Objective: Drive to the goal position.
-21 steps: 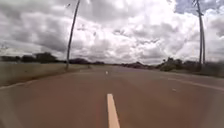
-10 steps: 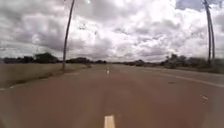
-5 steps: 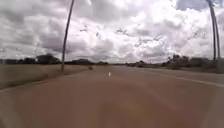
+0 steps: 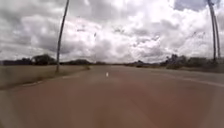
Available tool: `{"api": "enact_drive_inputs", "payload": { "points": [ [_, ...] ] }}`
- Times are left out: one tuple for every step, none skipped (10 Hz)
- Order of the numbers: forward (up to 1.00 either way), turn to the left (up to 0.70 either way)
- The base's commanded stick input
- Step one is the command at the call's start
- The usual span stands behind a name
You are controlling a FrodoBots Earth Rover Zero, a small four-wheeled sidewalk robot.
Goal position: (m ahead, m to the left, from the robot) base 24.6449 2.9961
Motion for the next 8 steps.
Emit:
{"api": "enact_drive_inputs", "payload": {
  "points": [
    [1.0,0.0],
    [1.0,0.0],
    [1.0,0.0],
    [1.0,0.0],
    [1.0,0.0],
    [1.0,-0.02],
    [1.0,-0.05],
    [1.0,-0.31]
  ]
}}
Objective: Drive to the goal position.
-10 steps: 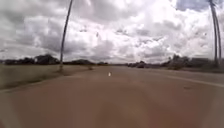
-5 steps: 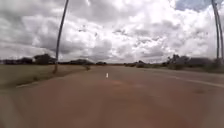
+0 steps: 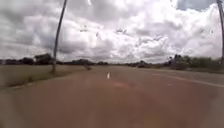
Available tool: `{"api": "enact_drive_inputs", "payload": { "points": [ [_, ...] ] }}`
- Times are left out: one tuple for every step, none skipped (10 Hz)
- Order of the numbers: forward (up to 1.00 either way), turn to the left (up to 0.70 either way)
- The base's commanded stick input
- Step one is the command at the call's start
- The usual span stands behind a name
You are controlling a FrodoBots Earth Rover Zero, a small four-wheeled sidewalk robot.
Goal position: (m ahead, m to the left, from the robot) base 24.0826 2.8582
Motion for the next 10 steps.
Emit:
{"api": "enact_drive_inputs", "payload": {
  "points": [
    [1.0,-0.16],
    [1.0,0.0],
    [1.0,0.0],
    [1.0,0.0],
    [1.0,0.0],
    [1.0,0.0],
    [1.0,0.0],
    [1.0,0.0],
    [1.0,0.0],
    [1.0,0.0]
  ]
}}
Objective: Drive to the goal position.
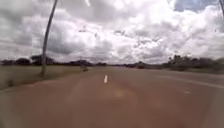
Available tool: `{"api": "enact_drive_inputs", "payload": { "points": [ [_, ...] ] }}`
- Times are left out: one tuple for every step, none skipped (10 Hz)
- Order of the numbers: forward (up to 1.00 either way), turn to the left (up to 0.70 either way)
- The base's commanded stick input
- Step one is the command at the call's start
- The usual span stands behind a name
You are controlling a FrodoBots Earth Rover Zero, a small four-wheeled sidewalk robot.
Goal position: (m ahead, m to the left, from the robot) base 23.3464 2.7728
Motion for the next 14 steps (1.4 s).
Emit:
{"api": "enact_drive_inputs", "payload": {
  "points": [
    [1.0,0.0],
    [1.0,0.0],
    [1.0,0.0],
    [1.0,0.0],
    [1.0,0.0],
    [1.0,0.0],
    [1.0,0.0],
    [1.0,0.0],
    [1.0,0.0],
    [1.0,0.0],
    [1.0,0.0],
    [1.0,0.0],
    [1.0,0.06],
    [1.0,0.12]
  ]
}}
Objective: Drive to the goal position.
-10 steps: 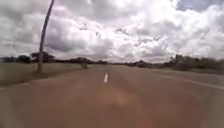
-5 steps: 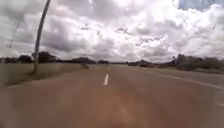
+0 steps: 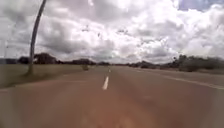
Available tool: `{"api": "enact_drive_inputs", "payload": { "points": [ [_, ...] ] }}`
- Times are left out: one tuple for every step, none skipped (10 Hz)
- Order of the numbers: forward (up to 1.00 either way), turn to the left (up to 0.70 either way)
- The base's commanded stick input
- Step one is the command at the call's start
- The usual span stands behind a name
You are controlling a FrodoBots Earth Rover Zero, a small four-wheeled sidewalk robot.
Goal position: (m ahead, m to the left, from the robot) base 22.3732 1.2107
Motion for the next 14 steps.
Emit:
{"api": "enact_drive_inputs", "payload": {
  "points": [
    [1.0,0.0],
    [1.0,0.0],
    [1.0,0.0],
    [1.0,0.0],
    [1.0,0.0],
    [1.0,0.0],
    [1.0,0.0],
    [1.0,0.0],
    [1.0,0.0],
    [1.0,0.0],
    [1.0,0.0],
    [1.0,0.0],
    [1.0,0.0],
    [1.0,0.0]
  ]
}}
